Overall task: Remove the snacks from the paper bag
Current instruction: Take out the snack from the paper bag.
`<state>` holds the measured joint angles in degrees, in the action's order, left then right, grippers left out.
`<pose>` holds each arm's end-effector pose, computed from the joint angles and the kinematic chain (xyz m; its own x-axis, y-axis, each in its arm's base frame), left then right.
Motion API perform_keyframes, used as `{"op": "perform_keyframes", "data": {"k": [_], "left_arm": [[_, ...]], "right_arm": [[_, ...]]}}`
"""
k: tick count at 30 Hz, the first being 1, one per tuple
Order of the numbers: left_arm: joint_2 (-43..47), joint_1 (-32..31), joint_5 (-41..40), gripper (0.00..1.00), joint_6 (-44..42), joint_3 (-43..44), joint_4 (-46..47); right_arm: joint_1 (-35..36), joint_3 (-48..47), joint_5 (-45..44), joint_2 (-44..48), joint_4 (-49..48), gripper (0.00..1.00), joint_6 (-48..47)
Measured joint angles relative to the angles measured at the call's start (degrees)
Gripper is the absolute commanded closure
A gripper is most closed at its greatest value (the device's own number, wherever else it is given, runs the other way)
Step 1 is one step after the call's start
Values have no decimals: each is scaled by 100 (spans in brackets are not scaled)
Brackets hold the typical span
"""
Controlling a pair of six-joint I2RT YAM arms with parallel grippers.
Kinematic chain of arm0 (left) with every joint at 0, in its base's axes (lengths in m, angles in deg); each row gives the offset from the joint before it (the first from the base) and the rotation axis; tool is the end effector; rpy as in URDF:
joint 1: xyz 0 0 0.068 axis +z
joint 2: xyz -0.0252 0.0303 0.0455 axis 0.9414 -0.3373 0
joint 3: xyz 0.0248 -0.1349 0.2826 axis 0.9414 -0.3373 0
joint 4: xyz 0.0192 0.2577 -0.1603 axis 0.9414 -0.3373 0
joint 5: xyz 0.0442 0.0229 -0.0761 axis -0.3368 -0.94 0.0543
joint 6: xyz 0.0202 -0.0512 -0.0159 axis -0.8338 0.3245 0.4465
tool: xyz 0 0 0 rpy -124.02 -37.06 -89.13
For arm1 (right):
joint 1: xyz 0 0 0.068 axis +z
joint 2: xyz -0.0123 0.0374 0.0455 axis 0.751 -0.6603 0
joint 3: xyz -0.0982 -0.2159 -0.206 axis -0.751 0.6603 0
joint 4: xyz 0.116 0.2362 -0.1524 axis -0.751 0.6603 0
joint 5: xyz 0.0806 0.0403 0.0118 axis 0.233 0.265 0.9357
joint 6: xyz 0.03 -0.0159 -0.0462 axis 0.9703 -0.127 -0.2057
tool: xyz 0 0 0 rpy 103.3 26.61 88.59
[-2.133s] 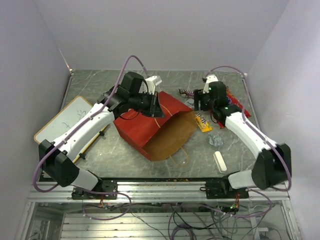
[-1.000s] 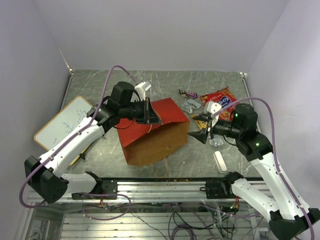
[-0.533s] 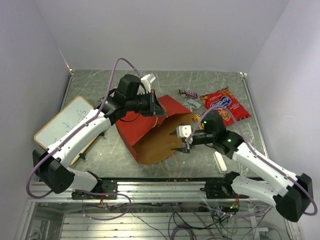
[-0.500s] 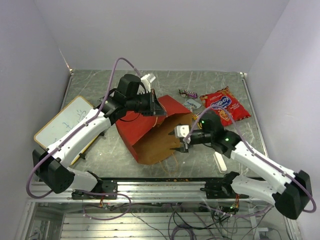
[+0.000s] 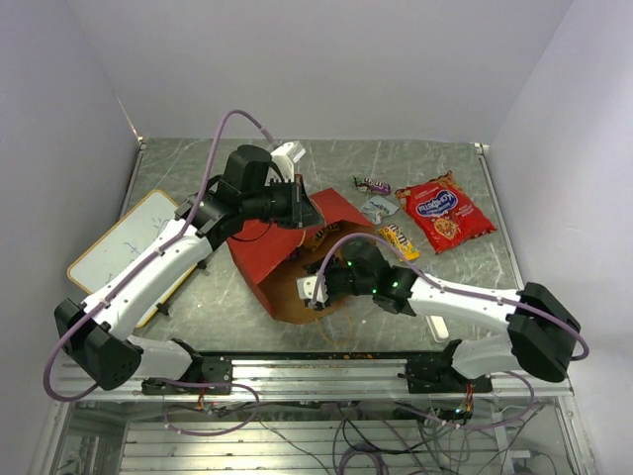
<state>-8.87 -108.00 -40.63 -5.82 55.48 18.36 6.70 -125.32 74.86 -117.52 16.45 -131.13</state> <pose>0.2532 -0.2156 0.4294 -0.7677 -0.0417 -0.6395 0.4959 0.5933 -0.6340 0.1656 0.2650 0.2387 0.5635 -0.4710 -0.6787 -0.8072 -0.1392 -0.5736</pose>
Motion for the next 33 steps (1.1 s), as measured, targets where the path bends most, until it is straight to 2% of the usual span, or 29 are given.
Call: {"op": "perform_keyframes", "data": {"k": [6, 9, 18, 25, 33], "left_arm": [[76, 0, -7, 93, -70, 11, 2], [76, 0, -7, 93, -17, 11, 17], [57, 0, -9, 93, -90, 271, -127], [68, 0, -9, 93, -144, 345, -144], [42, 0, -35, 93, -575, 634, -400]], "right_arm": [[-2, 308, -551, -538, -1154, 53, -293], [-2, 264, -693, -1104, -1486, 53, -452], [-35, -535, -695, -2428, -1875, 50, -614], [-221, -710, -688, -3032, -2208, 45, -614], [-525, -1141, -505, -3464, -2363, 40, -664]]}}
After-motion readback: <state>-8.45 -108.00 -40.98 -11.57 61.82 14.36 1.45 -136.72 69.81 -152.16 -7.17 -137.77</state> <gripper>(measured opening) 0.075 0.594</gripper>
